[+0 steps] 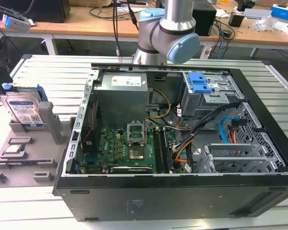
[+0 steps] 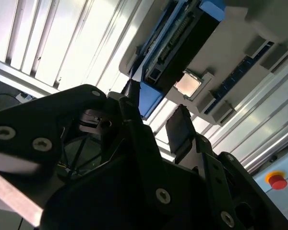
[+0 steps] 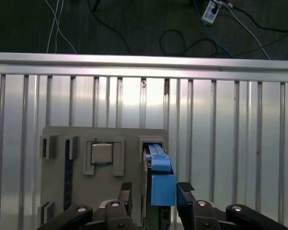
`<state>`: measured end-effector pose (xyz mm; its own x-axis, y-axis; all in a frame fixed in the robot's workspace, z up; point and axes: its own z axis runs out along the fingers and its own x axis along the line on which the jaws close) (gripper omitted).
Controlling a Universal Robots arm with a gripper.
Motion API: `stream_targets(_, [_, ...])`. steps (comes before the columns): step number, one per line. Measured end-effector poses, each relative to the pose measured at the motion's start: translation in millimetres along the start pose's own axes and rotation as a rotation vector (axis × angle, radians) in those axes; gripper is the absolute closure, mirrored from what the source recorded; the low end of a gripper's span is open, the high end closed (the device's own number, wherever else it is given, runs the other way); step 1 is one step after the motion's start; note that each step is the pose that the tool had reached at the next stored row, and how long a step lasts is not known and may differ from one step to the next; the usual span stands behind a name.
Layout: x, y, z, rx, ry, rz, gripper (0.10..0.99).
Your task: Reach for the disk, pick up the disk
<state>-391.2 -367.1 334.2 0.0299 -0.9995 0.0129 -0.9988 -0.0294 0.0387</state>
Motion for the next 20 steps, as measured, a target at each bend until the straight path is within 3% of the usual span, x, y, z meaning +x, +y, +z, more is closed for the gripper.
stream_targets(8, [-0.2,-0.7,19.3,0.0,0.0,0.0,0.588])
stream_targets(15, [-0.6,-1.7,44.4,0.0,0.0,0.0,0.588])
stream_targets(20, [-0.5,-2.4,46.4,0.0,0.0001,0.0,0.588])
